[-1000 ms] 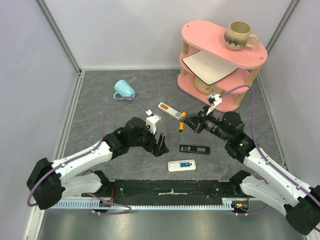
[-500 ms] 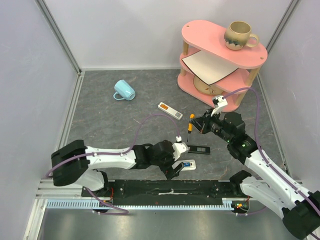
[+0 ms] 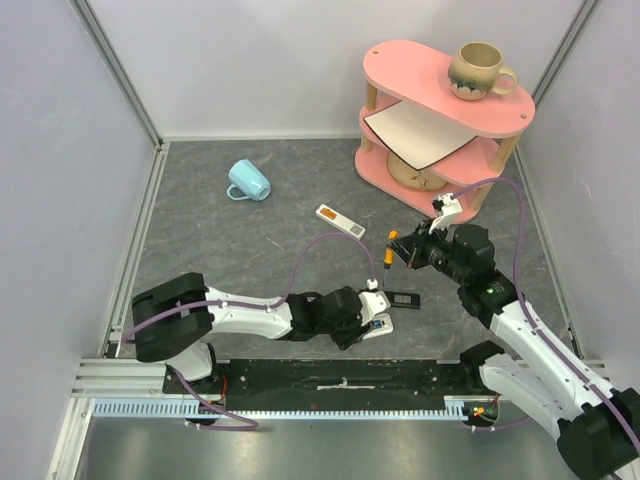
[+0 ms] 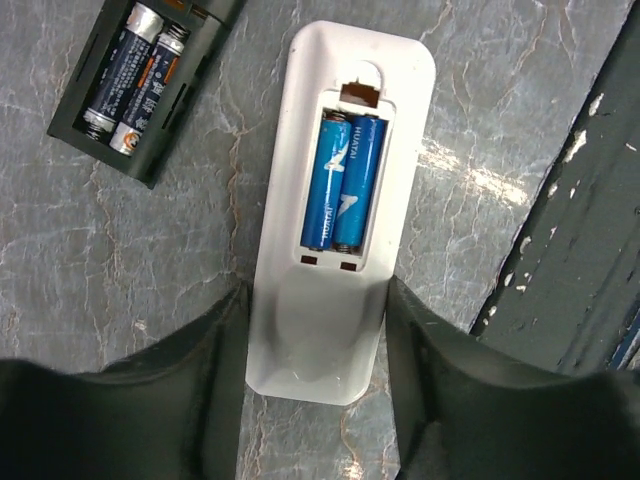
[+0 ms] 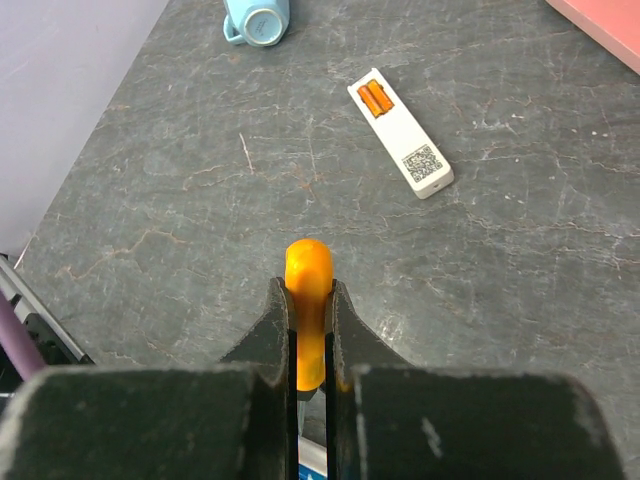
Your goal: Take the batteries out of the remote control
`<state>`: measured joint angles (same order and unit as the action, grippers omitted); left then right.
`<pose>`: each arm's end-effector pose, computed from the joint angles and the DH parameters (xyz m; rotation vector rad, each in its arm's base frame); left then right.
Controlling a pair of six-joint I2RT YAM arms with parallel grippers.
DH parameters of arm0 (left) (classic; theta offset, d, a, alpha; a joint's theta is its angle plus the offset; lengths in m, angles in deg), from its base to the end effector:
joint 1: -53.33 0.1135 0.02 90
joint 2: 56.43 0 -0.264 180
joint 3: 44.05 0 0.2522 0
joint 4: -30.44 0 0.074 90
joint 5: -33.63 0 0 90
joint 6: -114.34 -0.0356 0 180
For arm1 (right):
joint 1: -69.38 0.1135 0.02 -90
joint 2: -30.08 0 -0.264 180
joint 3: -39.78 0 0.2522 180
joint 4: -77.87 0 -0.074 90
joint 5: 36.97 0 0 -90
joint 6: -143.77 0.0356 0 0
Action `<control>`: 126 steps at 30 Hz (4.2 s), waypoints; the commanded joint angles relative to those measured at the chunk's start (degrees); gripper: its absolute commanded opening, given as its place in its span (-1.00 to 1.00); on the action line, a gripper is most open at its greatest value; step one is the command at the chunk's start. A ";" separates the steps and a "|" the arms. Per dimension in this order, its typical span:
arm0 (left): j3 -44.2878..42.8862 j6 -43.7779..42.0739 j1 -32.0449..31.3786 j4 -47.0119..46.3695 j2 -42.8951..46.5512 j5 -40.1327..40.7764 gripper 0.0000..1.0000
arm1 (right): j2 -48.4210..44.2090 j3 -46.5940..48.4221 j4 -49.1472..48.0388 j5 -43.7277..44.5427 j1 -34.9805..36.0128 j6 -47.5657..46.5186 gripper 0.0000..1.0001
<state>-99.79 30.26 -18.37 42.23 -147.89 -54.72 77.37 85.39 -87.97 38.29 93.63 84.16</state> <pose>0.0969 -0.2897 0.1494 1.3379 2.0945 -0.5777 0.1762 0.0893 0.2705 -0.0849 1.9340 0.8897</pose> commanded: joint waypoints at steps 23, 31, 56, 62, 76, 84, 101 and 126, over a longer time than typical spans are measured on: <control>1.29 1.39 11.22 4.52 19.39 3.45 -0.95 | -2.11 -0.92 0.91 -2.57 -3.77 -1.56 -1.00; -2.76 -2.30 17.56 4.80 10.17 1.25 -0.96 | -1.94 -1.09 0.39 -2.48 -3.86 -1.21 -1.00; -12.26 -10.31 17.91 5.87 -0.30 -0.35 0.64 | -0.88 -4.78 -5.85 -3.36 -3.86 2.30 -1.00; -7.25 -9.34 18.09 2.16 -0.65 2.66 0.66 | 2.36 -6.10 -12.53 -6.00 -3.95 3.88 -1.00; -5.66 -7.14 20.46 -0.48 -3.20 -2.69 0.32 | 16.60 -4.35 -28.09 -3.98 -3.51 6.52 -1.00; -7.77 -6.71 21.52 0.66 -5.66 -7.79 0.11 | 19.68 -2.68 -29.06 -0.90 -3.07 5.29 -1.00; -7.95 -6.35 21.34 1.62 -5.66 -10.35 0.59 | 21.62 -3.38 -30.64 2.70 -1.57 5.64 -1.00; -15.68 -8.28 19.24 1.45 -9.79 -15.63 -0.26 | 22.59 -1.71 -28.35 8.41 -0.52 1.69 -1.00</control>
<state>-112.73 24.29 2.70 45.94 -156.94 -67.46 101.39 82.09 -115.20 45.07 92.91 86.87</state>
